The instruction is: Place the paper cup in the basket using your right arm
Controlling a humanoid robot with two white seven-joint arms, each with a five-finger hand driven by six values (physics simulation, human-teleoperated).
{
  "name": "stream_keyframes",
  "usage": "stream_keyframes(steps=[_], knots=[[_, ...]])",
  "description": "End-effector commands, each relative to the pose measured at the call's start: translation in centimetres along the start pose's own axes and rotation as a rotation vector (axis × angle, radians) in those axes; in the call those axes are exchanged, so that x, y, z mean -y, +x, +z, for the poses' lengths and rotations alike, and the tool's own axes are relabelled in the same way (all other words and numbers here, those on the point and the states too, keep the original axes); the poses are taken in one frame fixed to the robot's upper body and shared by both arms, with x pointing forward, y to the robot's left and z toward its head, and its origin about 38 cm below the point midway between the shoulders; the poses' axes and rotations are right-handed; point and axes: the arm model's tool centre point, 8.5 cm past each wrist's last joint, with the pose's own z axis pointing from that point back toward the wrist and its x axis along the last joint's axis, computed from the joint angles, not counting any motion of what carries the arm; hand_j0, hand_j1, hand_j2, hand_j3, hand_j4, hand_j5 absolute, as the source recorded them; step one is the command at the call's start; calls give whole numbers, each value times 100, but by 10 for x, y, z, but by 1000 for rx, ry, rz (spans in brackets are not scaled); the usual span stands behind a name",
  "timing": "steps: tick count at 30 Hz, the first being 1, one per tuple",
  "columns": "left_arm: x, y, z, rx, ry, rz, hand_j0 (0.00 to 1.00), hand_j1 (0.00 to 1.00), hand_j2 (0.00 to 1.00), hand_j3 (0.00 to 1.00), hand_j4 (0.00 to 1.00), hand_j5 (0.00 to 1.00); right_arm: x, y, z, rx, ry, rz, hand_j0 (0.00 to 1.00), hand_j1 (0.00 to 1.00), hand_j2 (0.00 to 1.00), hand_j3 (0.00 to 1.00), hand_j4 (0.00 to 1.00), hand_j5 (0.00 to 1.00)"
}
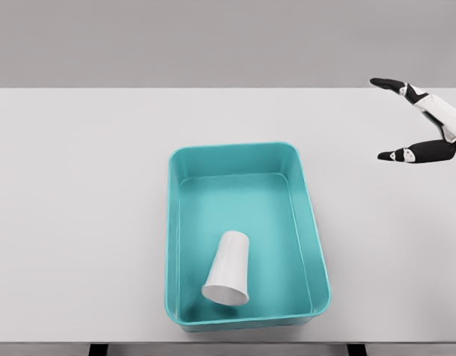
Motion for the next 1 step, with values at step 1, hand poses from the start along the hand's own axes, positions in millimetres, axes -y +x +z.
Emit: stream_keyframes(steps=[1], knots=[[0, 0, 0, -1, 0, -2, 100, 100, 100, 100, 100, 100, 1, 0, 0, 3, -9, -7, 100, 100, 100, 100, 100, 100]])
